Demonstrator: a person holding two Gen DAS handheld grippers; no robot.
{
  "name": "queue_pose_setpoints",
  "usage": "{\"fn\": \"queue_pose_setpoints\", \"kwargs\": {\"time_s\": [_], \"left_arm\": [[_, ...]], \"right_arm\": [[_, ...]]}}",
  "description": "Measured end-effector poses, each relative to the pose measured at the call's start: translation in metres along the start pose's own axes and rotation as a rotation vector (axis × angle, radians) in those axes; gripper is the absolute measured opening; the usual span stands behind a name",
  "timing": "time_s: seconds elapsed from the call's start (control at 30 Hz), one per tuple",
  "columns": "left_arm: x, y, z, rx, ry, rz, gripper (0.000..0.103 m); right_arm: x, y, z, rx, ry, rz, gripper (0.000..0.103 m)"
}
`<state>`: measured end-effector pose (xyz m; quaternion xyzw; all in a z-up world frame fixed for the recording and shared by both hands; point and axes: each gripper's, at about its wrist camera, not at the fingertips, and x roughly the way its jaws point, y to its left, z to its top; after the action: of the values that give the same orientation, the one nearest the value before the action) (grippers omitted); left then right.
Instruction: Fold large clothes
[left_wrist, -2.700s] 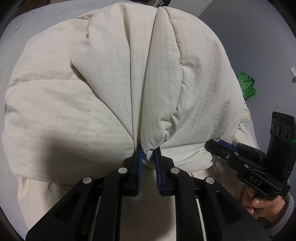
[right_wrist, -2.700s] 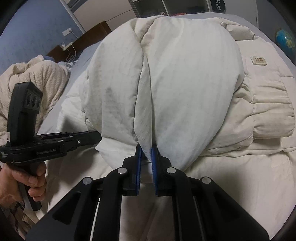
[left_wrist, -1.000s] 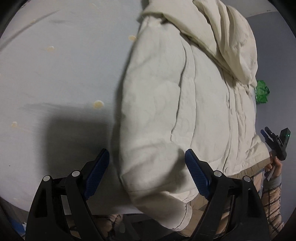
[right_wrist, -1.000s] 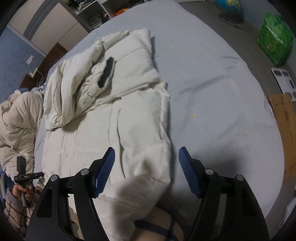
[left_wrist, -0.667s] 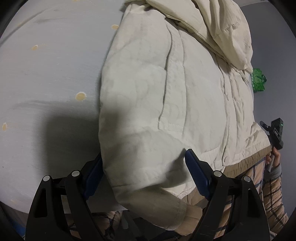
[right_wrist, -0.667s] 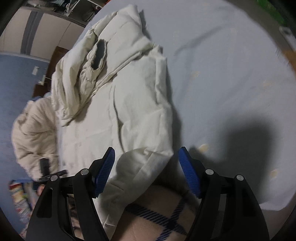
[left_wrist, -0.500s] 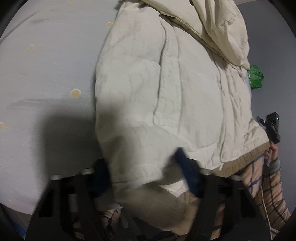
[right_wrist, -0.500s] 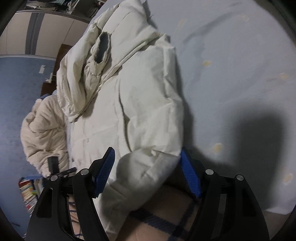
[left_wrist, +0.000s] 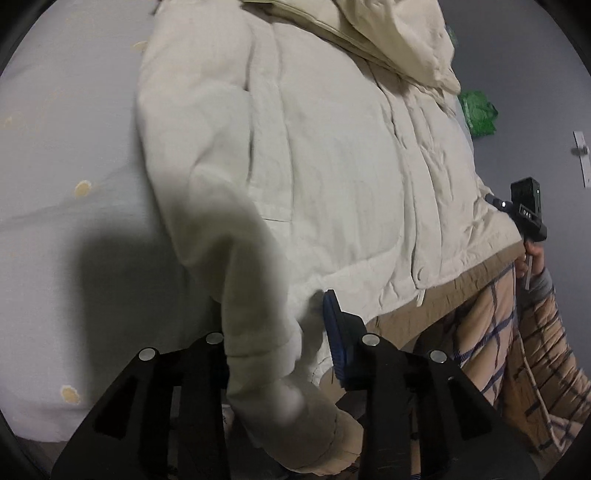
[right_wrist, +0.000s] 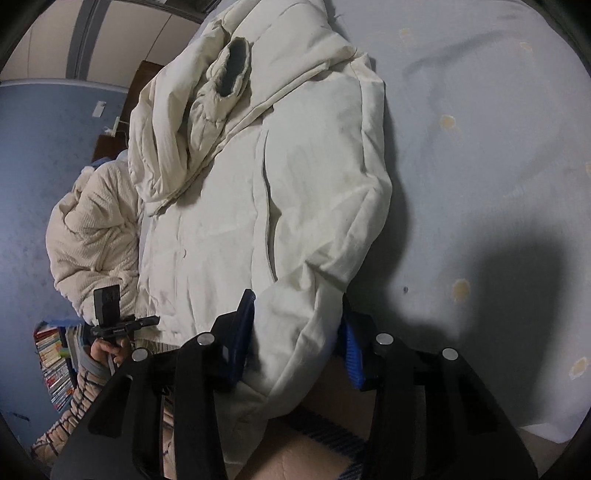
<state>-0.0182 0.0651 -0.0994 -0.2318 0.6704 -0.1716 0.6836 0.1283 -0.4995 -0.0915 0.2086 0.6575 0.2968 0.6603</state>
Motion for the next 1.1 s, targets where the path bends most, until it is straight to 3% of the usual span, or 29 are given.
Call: {"fn": "queue_pose_setpoints", "kwargs": {"time_s": [0.07,0.17,0.3,0.53,0.8,1.1], "left_arm": [[-0.004,-0.002,0.0,0.008,-0.02,-0.009,0.022],[-0.013,-0.009,0.002,0.048,-0.074,-0.04,0.014],[-0.042,-0.029,0.005,0.146,-0.21,-0.176,0.011],[-0.088,-0.034,0.016,0.195,-0.414,-0.377,0.01],[-0.121,-0.021,0.048,0.155,-0.601,-0.564,0.011],[-0.141,-0.008,0.099,0.074,-0.748,-0.657,0.011]], "right_arm": [[0.0,0.002,-0.003,-0.023,0.0,0.004,0.039],[-0.004,0.01,-0.003,-0.07,-0.028,0.032,0.024],[-0.012,0.027,-0.001,-0.113,-0.094,0.117,0.018],[-0.032,0.06,0.015,-0.154,-0.22,0.244,0.016],[-0.053,0.078,0.056,-0.09,-0.344,0.448,0.016],[-0.061,0.071,0.11,0.038,-0.523,0.588,0.016]]}}
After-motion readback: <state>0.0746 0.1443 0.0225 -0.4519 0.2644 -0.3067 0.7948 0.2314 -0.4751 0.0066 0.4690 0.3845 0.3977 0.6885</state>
